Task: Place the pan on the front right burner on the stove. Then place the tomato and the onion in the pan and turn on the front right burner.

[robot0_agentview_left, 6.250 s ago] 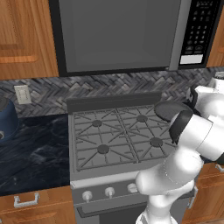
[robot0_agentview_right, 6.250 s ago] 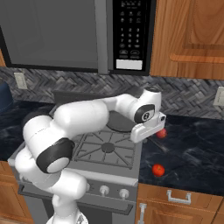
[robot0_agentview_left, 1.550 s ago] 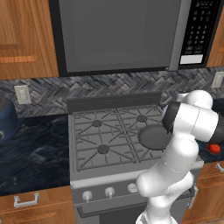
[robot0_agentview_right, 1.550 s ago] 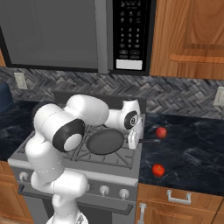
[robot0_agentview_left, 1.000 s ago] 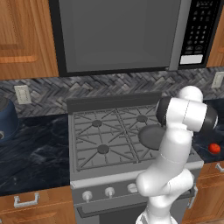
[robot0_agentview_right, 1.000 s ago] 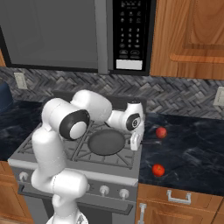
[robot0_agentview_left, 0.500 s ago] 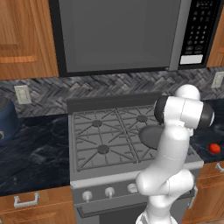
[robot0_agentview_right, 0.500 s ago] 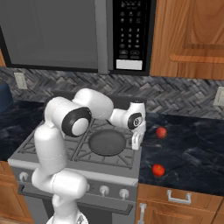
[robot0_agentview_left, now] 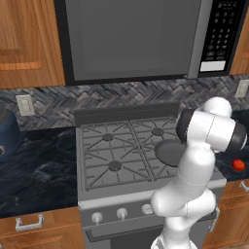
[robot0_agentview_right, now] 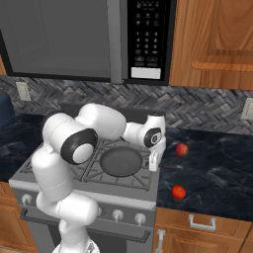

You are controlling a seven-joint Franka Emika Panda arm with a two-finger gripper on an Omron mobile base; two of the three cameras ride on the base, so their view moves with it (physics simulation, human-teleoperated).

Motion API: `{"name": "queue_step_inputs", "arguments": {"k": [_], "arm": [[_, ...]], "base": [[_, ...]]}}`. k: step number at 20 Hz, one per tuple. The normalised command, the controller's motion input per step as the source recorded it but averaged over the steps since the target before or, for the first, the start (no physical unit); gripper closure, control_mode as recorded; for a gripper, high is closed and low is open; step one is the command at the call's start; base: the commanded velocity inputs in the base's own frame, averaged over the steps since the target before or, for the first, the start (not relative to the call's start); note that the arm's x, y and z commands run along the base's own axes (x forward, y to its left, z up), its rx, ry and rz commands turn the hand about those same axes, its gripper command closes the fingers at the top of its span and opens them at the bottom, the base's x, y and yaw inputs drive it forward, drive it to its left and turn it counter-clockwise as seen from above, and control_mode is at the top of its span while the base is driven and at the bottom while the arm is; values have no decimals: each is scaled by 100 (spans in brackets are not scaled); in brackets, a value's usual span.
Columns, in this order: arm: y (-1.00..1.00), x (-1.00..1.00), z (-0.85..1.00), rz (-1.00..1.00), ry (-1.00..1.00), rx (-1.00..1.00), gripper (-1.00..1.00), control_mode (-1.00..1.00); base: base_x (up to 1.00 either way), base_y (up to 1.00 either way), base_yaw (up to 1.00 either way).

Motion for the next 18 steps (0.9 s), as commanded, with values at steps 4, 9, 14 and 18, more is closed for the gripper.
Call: {"name": "queue_step_inputs", "arguments": {"k": [4,9,14,18], "arm": [[0,-2,53,0,-11,0,-100,-100],[0,0,51,0,-14,0,-100,-100],[-4,0,34,-4,-11,3,-100,-100],[-9,1,27,-15,-5,9,-100,-100]], "base": [[0,0,0],[0,0,0],[0,0,0],[0,0,0]]}}
